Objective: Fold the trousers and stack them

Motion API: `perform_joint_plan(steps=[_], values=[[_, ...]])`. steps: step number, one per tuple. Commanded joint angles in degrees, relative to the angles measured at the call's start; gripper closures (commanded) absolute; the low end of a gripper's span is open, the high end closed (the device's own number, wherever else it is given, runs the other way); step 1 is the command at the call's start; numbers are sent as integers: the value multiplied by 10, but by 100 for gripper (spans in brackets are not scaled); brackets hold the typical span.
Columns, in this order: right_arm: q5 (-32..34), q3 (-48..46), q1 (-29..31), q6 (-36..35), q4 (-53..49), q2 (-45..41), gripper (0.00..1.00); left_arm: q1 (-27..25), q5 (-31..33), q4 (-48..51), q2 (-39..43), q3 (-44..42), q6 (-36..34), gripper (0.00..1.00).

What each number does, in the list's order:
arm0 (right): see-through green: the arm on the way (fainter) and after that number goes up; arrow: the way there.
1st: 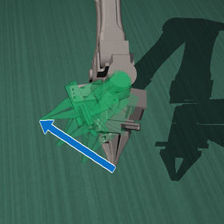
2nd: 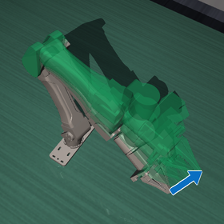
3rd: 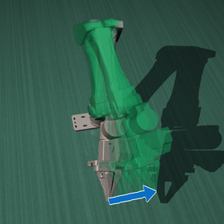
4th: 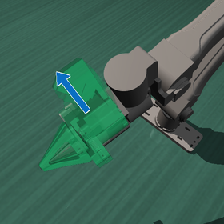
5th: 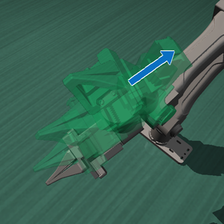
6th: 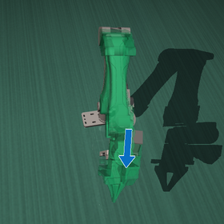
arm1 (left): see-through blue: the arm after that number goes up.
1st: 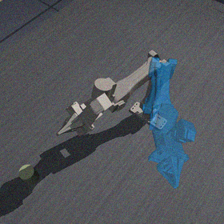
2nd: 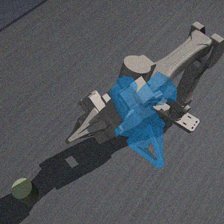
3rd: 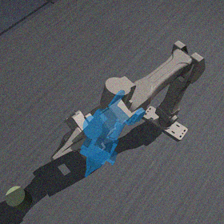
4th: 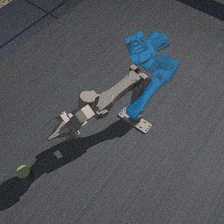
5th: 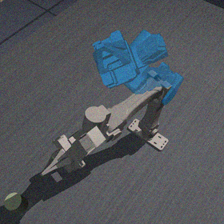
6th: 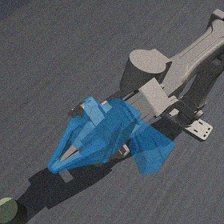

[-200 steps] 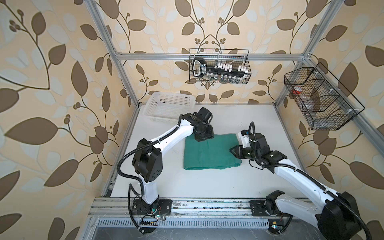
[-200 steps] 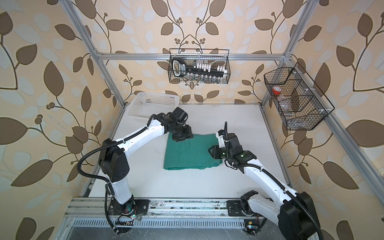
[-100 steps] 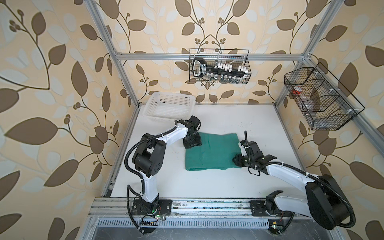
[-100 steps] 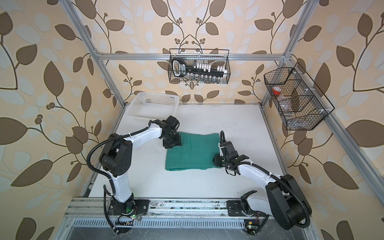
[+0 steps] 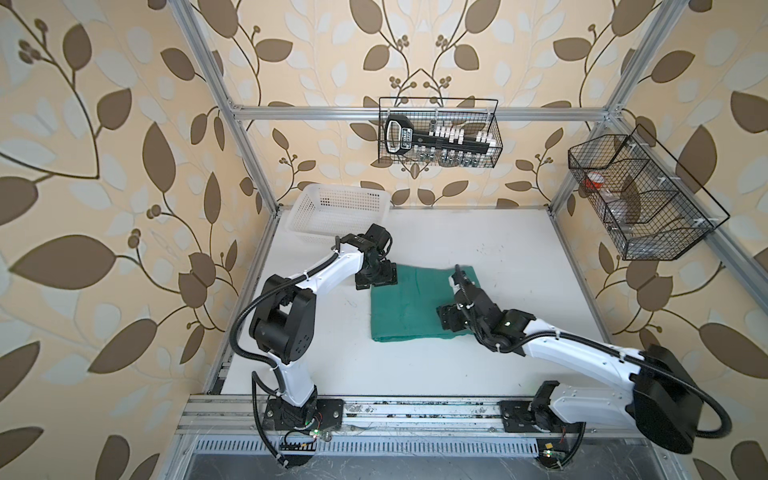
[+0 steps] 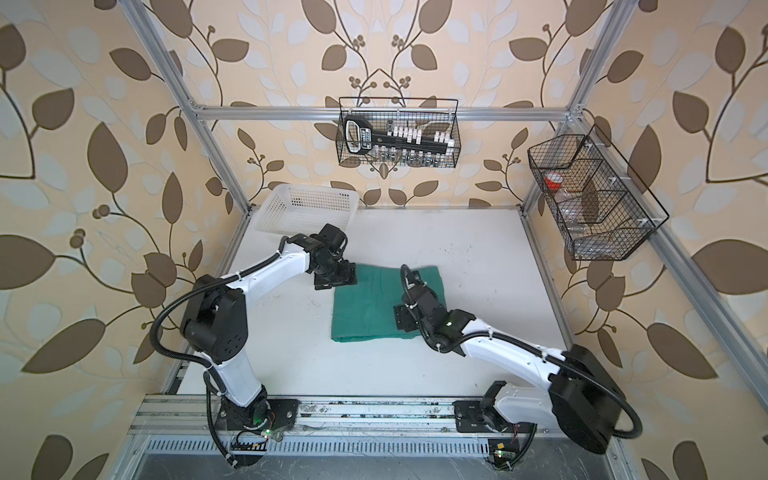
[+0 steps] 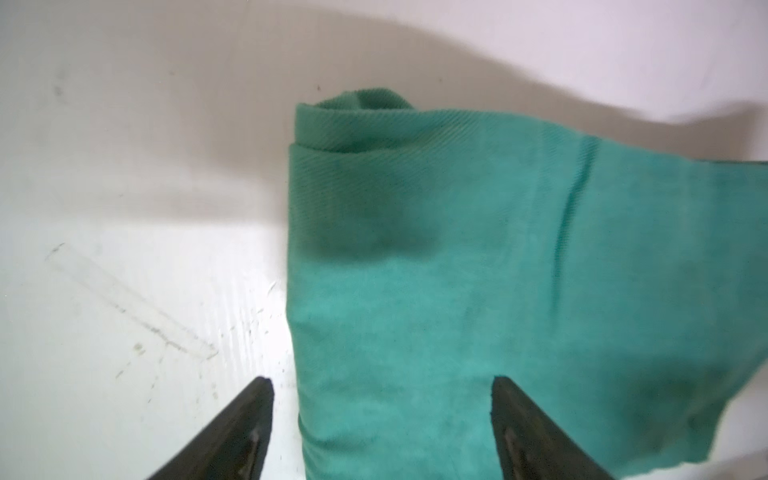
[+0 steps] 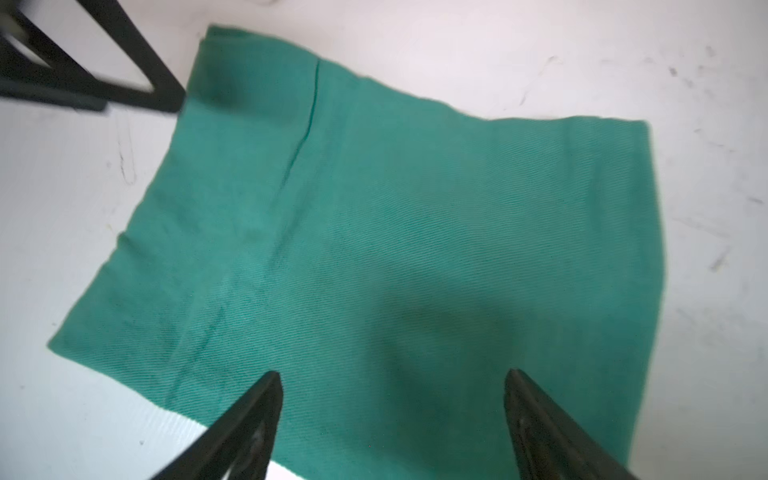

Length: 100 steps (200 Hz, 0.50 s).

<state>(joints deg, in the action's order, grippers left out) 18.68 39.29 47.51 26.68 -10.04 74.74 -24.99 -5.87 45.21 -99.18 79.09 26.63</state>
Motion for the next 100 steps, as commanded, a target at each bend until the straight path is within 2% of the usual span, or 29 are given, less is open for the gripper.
perform_joint_plan(steps=[1, 5, 19, 57, 100], values=[[43, 27, 35, 38, 66, 68, 13, 12, 25, 26, 79, -12, -40, 4], [44, 30, 41, 40, 78, 83, 12, 13, 26, 25, 88, -17, -44, 1], [40, 49, 46, 51, 108, 139, 10, 20, 27, 25, 116, -35, -53, 1], [39, 136, 8, 84, 54, 269, 8, 48, 21, 33, 163, -81, -56, 1], [27, 197, -68, 91, -4, 327, 7, 88, -4, 28, 192, -111, -70, 1]])
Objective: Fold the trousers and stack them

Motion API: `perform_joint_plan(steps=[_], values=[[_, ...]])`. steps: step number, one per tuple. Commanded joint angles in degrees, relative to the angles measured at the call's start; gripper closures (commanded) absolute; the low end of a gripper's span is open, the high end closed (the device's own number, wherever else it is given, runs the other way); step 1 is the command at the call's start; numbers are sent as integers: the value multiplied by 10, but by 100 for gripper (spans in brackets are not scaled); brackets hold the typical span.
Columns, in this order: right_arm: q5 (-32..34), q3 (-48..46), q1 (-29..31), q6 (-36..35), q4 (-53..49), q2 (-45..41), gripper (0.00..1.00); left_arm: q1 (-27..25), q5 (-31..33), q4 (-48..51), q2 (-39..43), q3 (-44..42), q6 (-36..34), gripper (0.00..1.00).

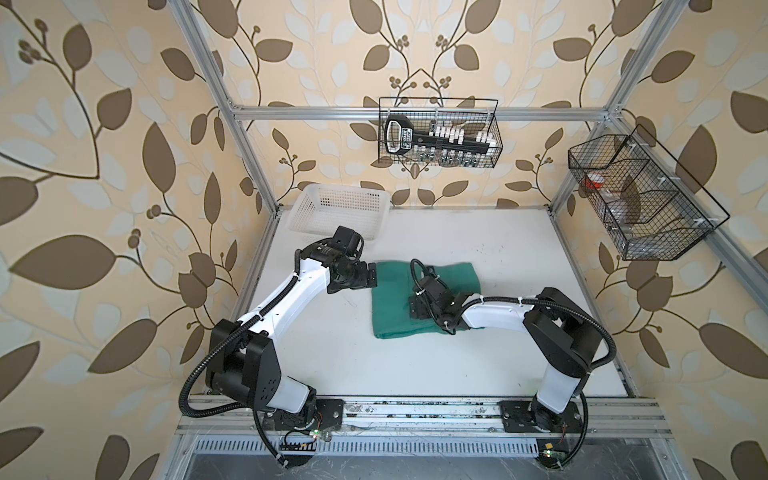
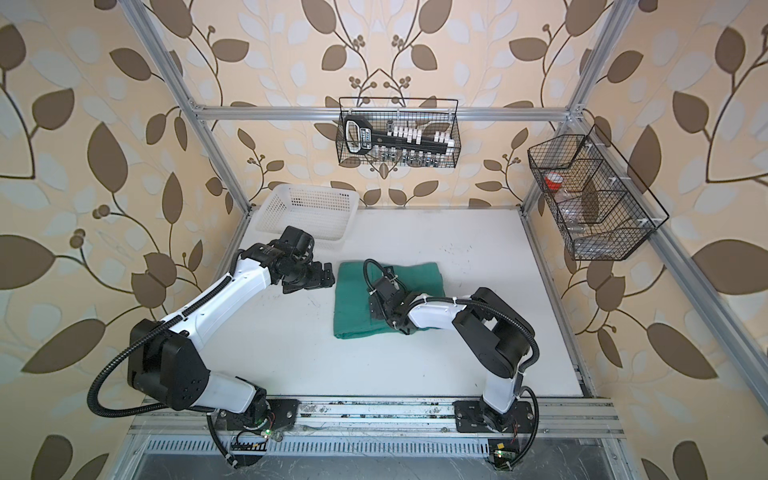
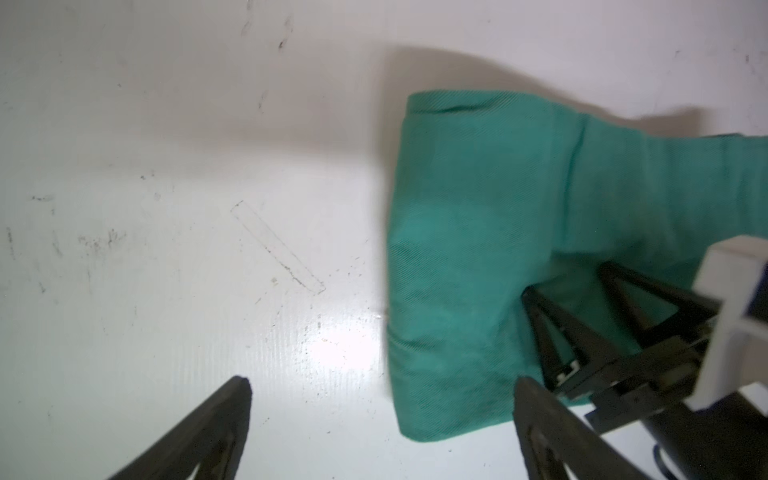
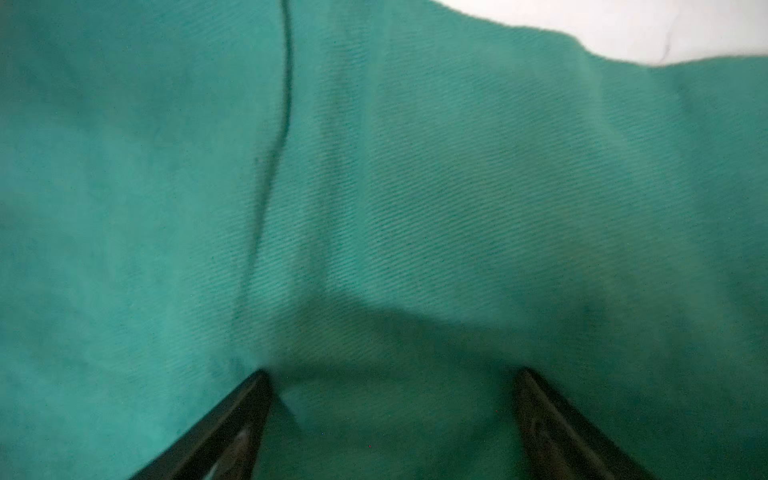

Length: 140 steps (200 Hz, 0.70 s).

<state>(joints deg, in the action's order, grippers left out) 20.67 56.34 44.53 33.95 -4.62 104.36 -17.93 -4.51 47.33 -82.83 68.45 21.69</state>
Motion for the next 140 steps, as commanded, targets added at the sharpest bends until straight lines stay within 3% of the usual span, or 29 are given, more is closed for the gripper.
perform_joint_plan(steps=[1, 41, 62, 86, 140], values=[[7, 30, -40, 19, -61, 33, 7, 18, -18, 7, 28, -5, -21, 1], [18, 168, -86, 34, -184, 118, 7, 32, -25, 9, 18, 0, -32, 1], [-12, 228, -117, 53, -220, 148, 8, 38, -30, 7, 13, -1, -35, 1], [0, 303, -131, 30, -250, 187, 7, 45, -31, 5, 8, -2, -39, 1], [-57, 500, -183, -13, -304, 291, 7, 58, -30, 2, -25, -7, -44, 1]])
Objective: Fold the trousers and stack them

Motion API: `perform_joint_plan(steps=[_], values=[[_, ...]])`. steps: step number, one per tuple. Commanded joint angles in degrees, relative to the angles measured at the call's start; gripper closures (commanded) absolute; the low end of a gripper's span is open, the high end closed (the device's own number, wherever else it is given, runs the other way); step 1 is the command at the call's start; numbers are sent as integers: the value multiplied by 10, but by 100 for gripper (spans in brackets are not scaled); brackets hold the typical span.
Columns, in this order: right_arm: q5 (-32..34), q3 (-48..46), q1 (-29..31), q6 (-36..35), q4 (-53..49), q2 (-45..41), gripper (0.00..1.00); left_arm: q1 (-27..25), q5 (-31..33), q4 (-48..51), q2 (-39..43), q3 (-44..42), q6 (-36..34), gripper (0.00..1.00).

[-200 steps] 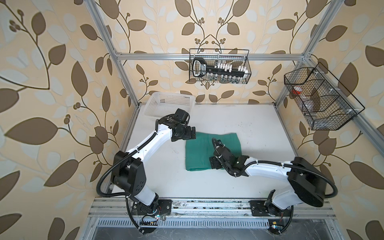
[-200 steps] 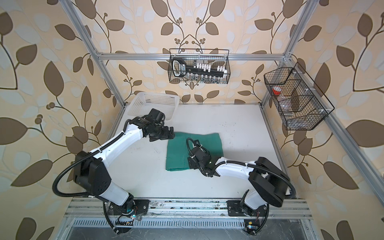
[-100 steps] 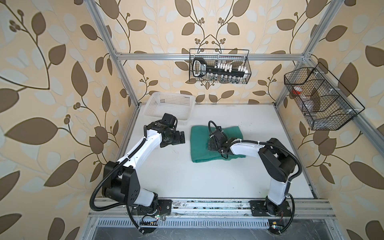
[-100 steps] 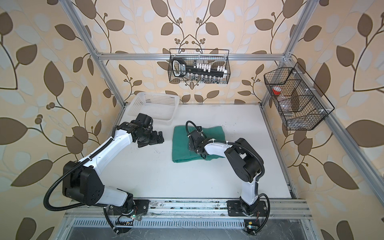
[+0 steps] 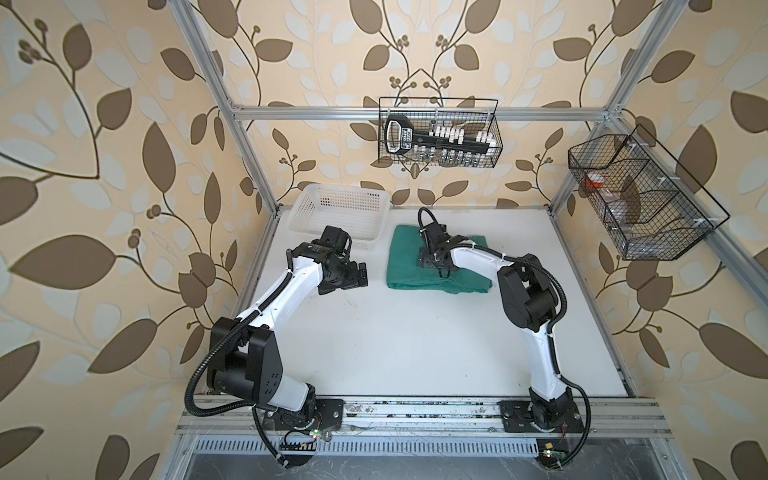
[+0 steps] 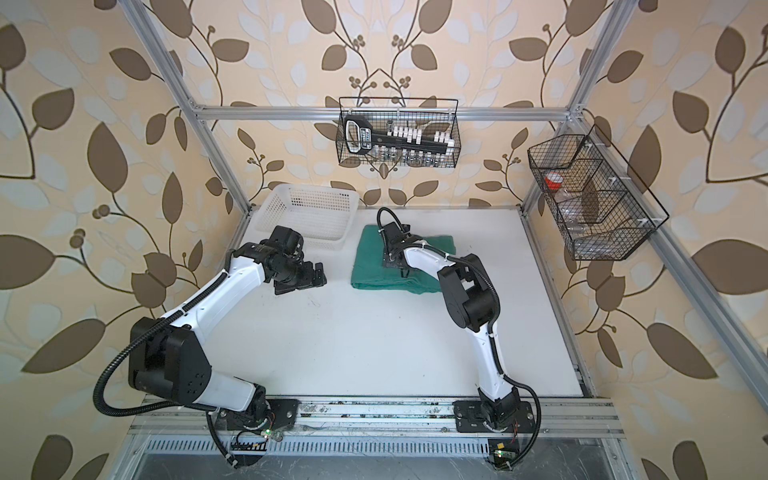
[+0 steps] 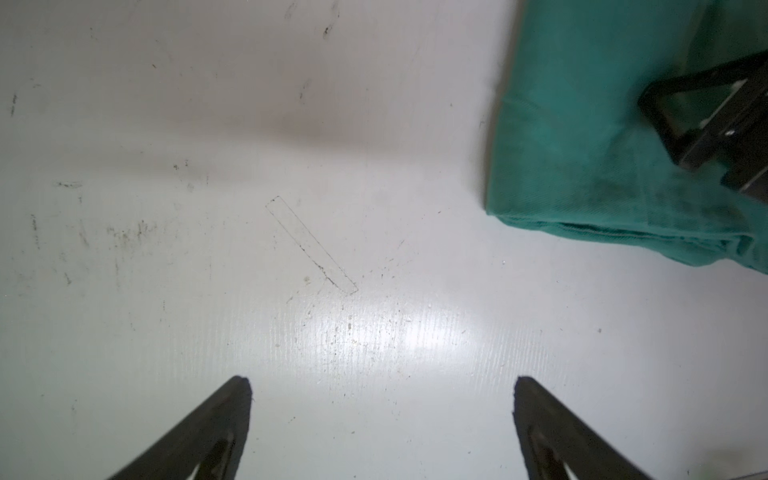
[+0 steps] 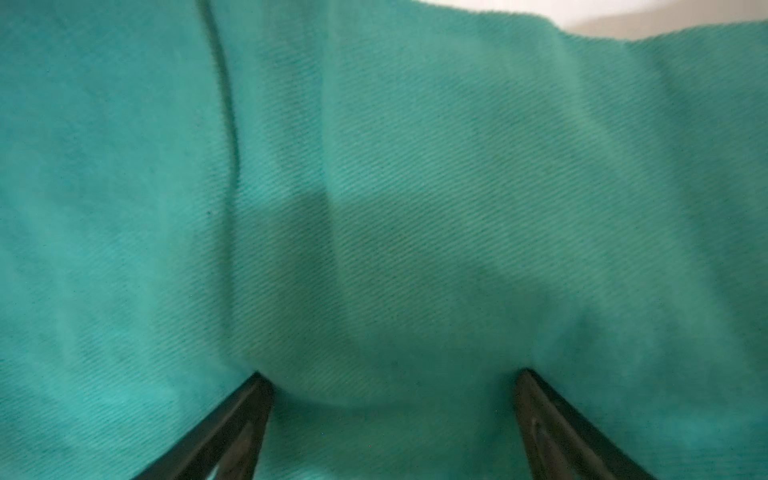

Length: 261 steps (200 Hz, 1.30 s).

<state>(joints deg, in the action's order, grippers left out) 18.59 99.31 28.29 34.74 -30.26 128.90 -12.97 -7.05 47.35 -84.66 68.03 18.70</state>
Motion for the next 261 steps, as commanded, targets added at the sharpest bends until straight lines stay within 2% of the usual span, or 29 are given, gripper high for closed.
perform_joint_plan(steps=[1, 32, 57, 81, 100, 140, 172, 203, 261], values=[[-37, 75, -22, -22, -50, 49, 7, 9, -4, 1, -8, -3, -14, 1], [-55, 197, -36, -81, -89, 116, 7, 13, -6, 0, -26, 1, -16, 1], [-79, 240, -50, -131, -75, 135, 7, 15, -2, 0, -35, 6, -20, 1], [-84, 302, -51, -177, -111, 131, 7, 15, -9, -6, -39, 9, -24, 1], [-84, 241, -53, -198, -81, 51, 7, 15, -13, -6, -39, 14, -21, 1], [-101, 20, -62, -188, -20, -132, 7, 15, -31, -15, -34, 9, -14, 1], [-112, -122, -76, -174, 21, -215, 10, 15, -44, -23, -36, 0, -13, 1], [-131, -188, -72, -151, 62, -218, 13, 15, -46, -23, -40, 4, -14, 1], [-138, -204, -61, -96, 98, -136, 26, 15, -36, -14, -33, 0, -18, 1]])
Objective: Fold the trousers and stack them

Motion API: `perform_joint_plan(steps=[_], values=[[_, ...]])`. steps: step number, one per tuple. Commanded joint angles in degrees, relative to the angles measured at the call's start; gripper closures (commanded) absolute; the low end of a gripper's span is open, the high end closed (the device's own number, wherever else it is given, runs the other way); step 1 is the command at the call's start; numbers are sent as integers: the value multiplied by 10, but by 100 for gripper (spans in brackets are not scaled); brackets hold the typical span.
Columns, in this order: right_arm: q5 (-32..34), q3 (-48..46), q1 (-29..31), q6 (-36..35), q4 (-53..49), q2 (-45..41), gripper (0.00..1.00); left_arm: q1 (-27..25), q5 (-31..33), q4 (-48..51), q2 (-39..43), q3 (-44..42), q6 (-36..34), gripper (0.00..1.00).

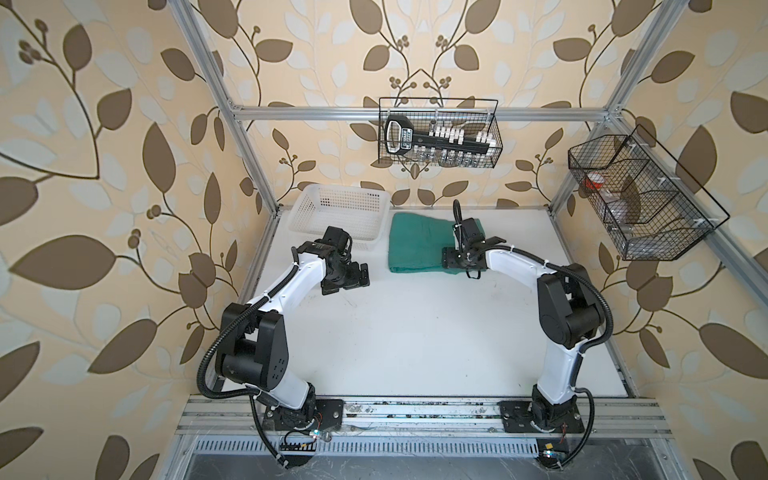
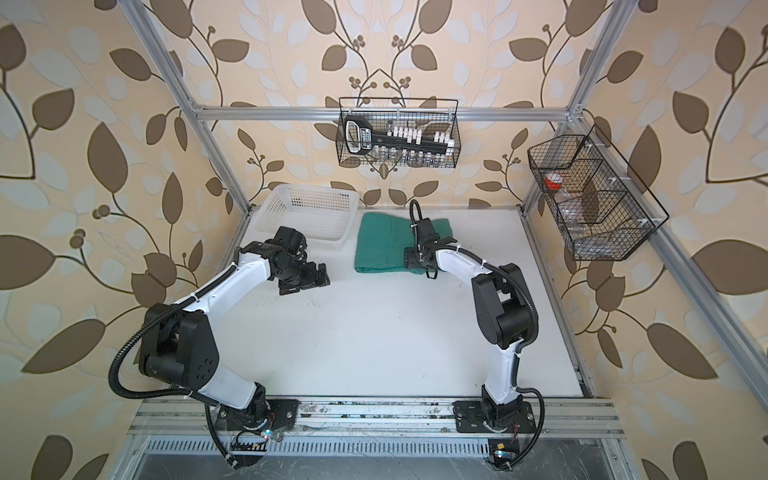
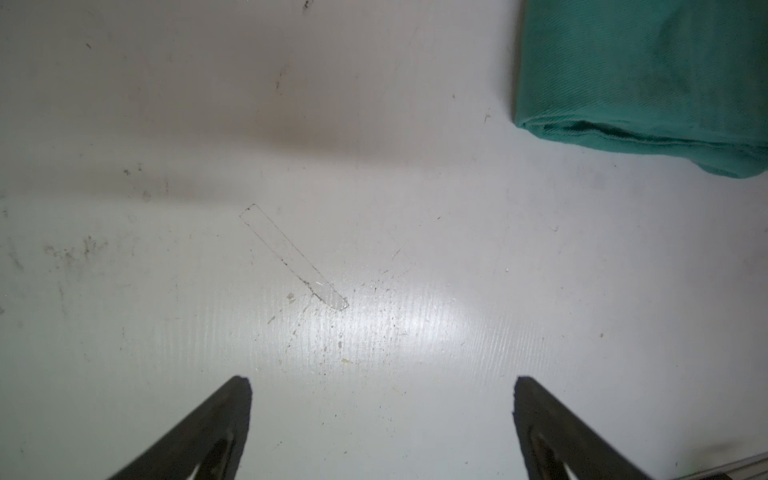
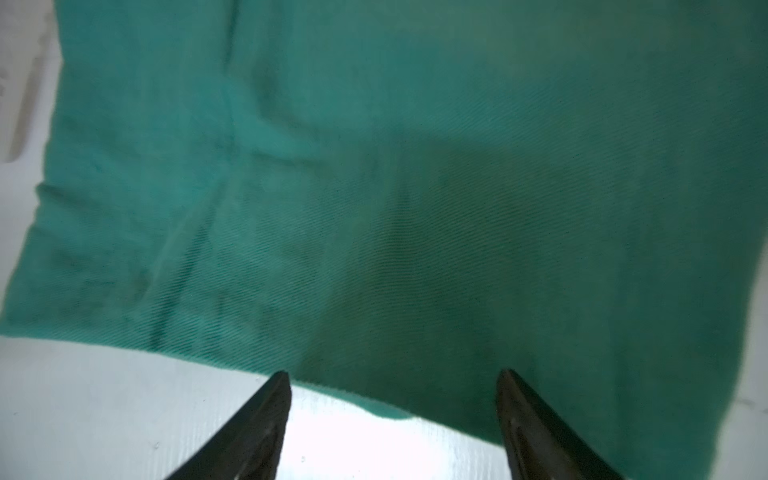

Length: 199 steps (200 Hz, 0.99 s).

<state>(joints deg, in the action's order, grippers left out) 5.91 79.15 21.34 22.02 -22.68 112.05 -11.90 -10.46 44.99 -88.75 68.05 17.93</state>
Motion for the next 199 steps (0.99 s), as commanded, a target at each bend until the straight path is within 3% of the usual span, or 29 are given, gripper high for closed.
perform_joint_plan(steps=[1, 64, 110, 130, 163, 199], values=[[-11, -2, 9, 33, 22, 34, 26, 5, -2, 10, 8, 0, -10, 1], [38, 72, 8, 66, -3, 138, 32, 6, 3, 12, -5, 8, -13, 1], [13, 166, 11, 46, -10, 179, 29, 6, 2, 5, 3, 15, -9, 1], [9, 159, 7, 23, -1, 135, 23, 6, 3, -15, 24, 13, -9, 1], [-4, 68, -6, -24, 26, -1, 12, 5, 9, -76, 59, -10, -20, 1], [-28, -113, -63, -31, 79, -182, 2, 25, 106, -205, 145, -119, -12, 1]])
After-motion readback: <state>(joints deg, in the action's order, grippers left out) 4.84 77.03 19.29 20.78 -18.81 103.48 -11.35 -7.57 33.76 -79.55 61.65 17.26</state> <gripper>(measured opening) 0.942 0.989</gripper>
